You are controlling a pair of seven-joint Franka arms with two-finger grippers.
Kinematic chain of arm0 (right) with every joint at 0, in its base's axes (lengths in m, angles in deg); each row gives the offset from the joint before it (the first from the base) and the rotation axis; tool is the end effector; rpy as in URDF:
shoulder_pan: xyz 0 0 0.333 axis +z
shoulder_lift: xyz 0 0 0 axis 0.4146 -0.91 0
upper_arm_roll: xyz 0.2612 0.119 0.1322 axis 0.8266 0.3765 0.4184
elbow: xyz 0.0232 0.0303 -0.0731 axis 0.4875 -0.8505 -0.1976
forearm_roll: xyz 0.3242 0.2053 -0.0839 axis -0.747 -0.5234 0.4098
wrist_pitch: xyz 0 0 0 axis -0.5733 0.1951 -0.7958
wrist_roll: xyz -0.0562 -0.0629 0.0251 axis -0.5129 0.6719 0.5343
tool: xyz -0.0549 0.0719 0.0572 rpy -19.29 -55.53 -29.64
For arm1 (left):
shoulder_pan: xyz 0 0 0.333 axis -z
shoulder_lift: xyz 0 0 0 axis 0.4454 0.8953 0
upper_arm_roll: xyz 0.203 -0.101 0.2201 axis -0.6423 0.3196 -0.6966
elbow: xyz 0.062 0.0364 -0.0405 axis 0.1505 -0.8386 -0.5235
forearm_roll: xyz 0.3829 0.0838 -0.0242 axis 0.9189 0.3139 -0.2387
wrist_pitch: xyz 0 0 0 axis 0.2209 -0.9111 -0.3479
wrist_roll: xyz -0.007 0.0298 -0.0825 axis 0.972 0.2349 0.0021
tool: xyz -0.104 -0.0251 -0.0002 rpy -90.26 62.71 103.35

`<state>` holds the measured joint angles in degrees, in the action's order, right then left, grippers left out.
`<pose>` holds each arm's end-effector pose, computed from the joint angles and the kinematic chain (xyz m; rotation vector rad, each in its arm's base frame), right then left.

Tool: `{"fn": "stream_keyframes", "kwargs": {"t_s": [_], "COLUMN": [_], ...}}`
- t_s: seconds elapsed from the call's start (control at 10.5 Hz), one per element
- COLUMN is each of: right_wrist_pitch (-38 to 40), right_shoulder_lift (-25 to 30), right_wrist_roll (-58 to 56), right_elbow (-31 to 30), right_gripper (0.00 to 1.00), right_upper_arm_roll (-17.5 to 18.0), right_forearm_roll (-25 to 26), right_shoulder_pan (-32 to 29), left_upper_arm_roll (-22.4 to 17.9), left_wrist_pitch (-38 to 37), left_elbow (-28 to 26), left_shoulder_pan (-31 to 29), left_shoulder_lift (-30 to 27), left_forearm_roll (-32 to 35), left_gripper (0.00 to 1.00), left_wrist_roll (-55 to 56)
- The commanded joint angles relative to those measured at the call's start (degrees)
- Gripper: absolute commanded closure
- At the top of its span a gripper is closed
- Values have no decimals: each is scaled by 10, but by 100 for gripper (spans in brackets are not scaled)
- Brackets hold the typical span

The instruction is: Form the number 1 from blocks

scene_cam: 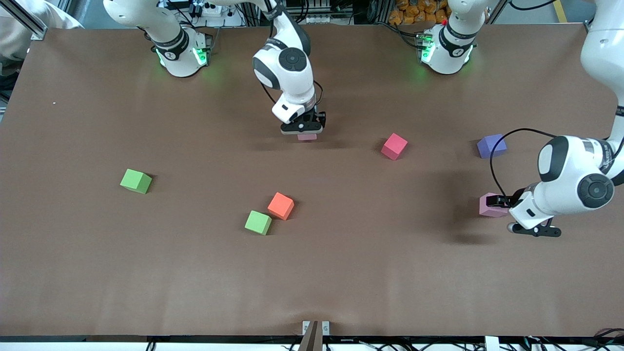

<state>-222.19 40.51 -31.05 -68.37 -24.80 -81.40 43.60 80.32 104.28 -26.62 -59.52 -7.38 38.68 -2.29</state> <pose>0.3360 0.4961 0.2322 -3.0822 0.0409 -0.0762 0.6513 0.0550 0.2383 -3.0881 0.1900 0.2412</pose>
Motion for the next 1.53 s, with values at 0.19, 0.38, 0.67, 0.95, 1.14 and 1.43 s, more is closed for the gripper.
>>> {"fn": "stream_keyframes", "kwargs": {"t_s": [0.19, 0.38, 0.67, 0.95, 1.14, 1.43], "right_wrist_pitch": [-11, -17, -37, -36, -36, -36], "right_shoulder_lift": [4, -2, -15, -15, -15, -15], "right_wrist_roll": [48, 48, 47, 47, 47, 47], "right_elbow": [-26, -25, -25, -26, -29, -31], "right_gripper": [38, 38, 38, 38, 38, 38], "right_upper_arm_roll": [-3, -3, 1, 1, 1, 3], "right_forearm_roll": [-8, -8, -7, -7, -7, -7], "right_shoulder_pan": [29, 34, 38, 40, 43, 49], "left_upper_arm_roll": [-3, -3, -4, -14, -15, -14], "left_wrist_pitch": [-2, -2, -2, -2, -2, -4], "left_elbow": [7, -5, -9, -9, -10, -9], "left_shoulder_pan": [18, 14, 13, 14, 13, 14], "left_shoulder_lift": [19, 20, 35, 36, 34, 28], "left_forearm_roll": [35, 56, 62, 62, 62, 62], "left_gripper": [0, 0, 0, 100, 100, 100], "left_wrist_roll": [37, 49, 49, 43, 41, 49]}}
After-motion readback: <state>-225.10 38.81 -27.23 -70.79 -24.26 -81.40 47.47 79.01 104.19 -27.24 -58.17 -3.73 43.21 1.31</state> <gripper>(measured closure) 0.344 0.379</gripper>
